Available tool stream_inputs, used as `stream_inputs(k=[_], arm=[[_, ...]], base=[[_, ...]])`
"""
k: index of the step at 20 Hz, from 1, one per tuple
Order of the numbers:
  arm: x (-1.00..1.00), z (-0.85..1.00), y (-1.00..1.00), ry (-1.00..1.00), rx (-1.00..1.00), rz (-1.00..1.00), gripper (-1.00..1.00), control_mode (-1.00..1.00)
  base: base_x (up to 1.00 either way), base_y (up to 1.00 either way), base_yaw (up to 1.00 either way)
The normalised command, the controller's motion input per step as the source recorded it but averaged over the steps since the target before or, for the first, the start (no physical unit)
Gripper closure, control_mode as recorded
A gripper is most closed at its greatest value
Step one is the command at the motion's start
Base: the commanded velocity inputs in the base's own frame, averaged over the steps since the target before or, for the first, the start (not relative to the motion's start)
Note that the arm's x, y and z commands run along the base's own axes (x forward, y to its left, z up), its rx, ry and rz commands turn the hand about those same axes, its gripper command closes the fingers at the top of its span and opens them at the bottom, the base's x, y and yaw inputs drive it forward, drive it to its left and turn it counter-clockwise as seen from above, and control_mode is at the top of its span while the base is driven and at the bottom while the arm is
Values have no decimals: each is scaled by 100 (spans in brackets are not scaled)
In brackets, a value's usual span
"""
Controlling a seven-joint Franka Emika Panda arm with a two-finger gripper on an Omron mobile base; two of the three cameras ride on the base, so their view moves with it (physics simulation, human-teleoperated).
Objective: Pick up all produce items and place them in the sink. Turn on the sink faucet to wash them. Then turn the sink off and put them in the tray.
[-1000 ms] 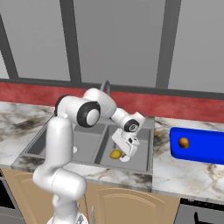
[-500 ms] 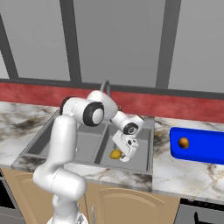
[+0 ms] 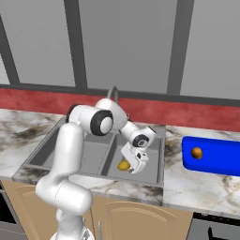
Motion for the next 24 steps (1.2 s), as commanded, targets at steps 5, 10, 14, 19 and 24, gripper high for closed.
stream_inputs(k=[5,10,14,19,24], arm=[[-23,0,15,-1,0,-8,-100,-100],[-12,0,15,-1,0,-9,100,-100],[0,6,0,0,0,-9,100,-100],[-1,68,-30,-8,1,-7,100,-100],[0,90,-77,-3,0,0,100,-100]], base=[[0,0,0],[0,0,0],[0,0,0],[0,0,0],[0,0,0]])
